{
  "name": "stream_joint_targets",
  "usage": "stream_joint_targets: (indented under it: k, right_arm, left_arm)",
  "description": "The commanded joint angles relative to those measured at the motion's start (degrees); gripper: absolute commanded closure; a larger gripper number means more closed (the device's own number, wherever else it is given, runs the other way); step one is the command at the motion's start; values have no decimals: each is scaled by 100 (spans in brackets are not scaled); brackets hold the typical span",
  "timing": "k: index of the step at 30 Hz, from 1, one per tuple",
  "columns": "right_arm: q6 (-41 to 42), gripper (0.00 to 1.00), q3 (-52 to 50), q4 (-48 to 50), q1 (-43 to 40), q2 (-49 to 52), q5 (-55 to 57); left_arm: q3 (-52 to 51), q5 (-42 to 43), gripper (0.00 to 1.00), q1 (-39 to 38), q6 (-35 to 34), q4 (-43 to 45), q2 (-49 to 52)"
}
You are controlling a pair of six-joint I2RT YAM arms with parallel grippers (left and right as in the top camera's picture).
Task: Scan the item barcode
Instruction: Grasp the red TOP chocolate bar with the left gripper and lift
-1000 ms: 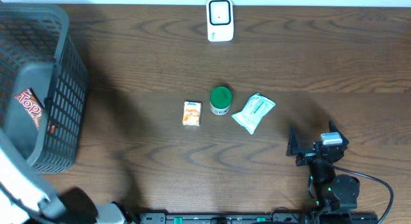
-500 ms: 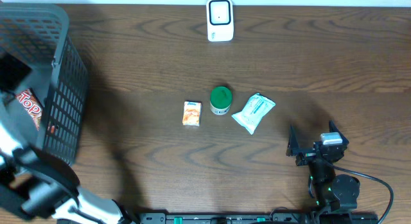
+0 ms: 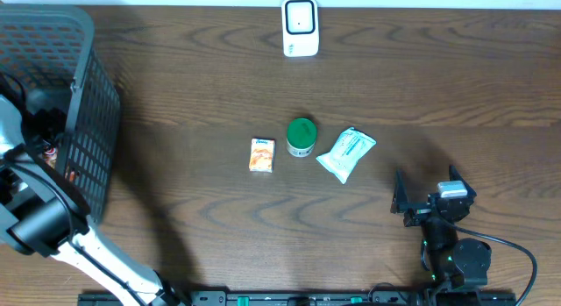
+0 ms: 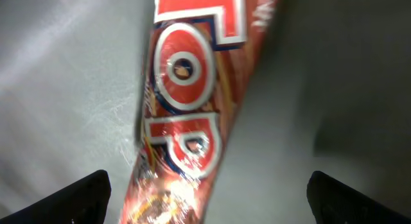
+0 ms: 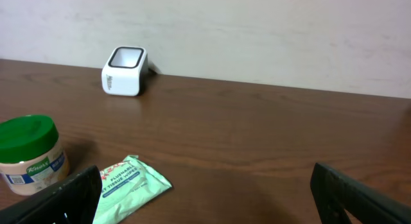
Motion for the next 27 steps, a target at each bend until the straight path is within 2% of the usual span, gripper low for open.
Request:
stream_joint_targets:
  k: [1, 7, 8, 10, 12, 14, 27]
  right_arm:
    - [-44, 1, -7, -22, 7, -28, 4]
    - [-44, 1, -7, -22, 7, -28, 4]
    - [-44, 1, -7, -22, 7, -28, 4]
    - [-44, 1, -7, -22, 7, -28, 4]
    - [-44, 1, -7, -22, 7, -28, 4]
    - [-44, 1, -7, -22, 7, -28, 4]
    - [-44, 1, -7, -22, 7, -28, 4]
  left_arm:
    - [-31, -461, 2, 70, 79, -15, 186]
    - [-90, -452, 1, 186, 79, 28, 319]
    - [-129, -452, 13, 188, 79, 52, 341]
    - [-199, -450, 52, 188, 79, 76, 385]
    - [-302, -431, 77, 186, 76, 138, 422]
    - [-428, -409, 92, 188, 76, 219, 435]
    - [-258, -409, 93, 188, 184, 282, 35]
